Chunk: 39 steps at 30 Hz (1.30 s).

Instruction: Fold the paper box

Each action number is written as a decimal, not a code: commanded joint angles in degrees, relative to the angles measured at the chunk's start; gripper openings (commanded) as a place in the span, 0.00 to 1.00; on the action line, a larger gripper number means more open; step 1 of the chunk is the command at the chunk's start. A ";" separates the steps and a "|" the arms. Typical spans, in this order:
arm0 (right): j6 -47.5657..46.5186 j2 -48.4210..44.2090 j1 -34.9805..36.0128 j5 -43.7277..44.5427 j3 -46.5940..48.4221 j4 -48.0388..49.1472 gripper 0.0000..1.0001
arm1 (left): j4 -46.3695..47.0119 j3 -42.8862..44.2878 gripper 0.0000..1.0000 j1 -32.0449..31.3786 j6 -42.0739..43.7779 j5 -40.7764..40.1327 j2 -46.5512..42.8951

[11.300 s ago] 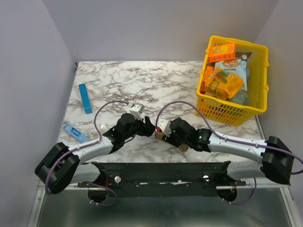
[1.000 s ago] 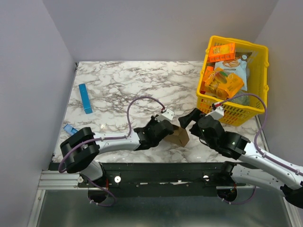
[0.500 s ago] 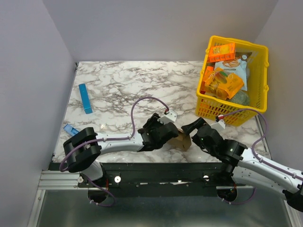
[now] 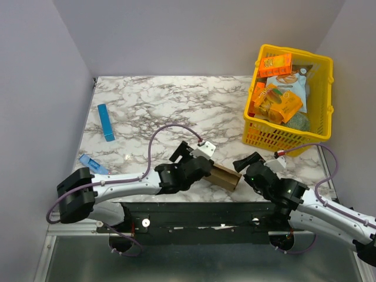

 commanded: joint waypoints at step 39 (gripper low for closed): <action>0.63 -10.74 0.19 -12.96 0.14 -4.45 0.96 | 17.69 -11.05 0.99 29.32 -29.30 58.99 -12.48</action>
